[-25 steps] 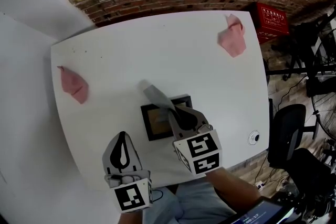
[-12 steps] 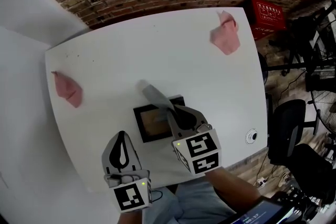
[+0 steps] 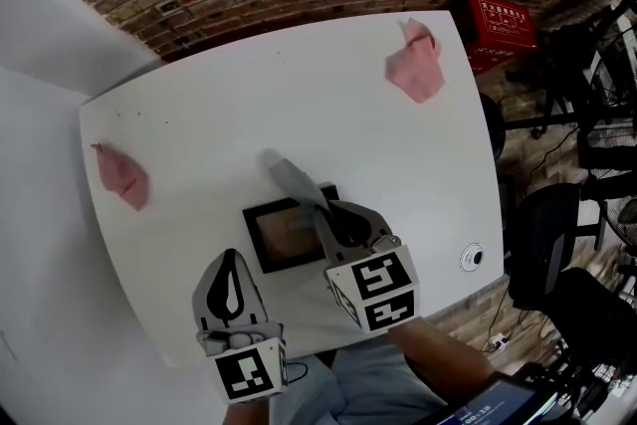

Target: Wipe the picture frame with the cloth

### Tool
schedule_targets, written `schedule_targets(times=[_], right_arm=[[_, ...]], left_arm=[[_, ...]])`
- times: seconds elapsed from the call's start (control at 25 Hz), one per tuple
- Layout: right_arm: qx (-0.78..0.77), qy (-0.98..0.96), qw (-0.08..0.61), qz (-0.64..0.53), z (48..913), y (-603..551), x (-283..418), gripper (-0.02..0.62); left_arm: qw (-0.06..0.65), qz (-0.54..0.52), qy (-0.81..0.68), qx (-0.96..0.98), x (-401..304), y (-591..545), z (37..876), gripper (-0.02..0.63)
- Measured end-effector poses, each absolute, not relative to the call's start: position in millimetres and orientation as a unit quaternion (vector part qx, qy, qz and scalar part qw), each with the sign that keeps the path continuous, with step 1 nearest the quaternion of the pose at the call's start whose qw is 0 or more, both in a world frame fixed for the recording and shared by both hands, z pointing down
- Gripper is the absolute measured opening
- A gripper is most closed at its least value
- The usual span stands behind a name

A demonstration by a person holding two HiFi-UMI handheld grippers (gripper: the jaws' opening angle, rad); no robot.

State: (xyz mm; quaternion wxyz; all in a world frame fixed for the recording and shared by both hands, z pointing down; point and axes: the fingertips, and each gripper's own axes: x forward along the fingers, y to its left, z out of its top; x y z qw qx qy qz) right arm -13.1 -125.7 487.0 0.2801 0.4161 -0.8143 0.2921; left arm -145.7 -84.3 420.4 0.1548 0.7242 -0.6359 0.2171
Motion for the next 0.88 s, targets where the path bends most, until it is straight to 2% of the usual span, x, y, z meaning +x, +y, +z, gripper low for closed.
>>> schedule_targets(times=[0.88], right_arm=[[0.434, -0.806, 0.269, 0.299, 486, -129, 22, 0.032]], left_arm=[[0.147, 0.223, -0.622, 0.736, -115, -91, 419, 0.009]])
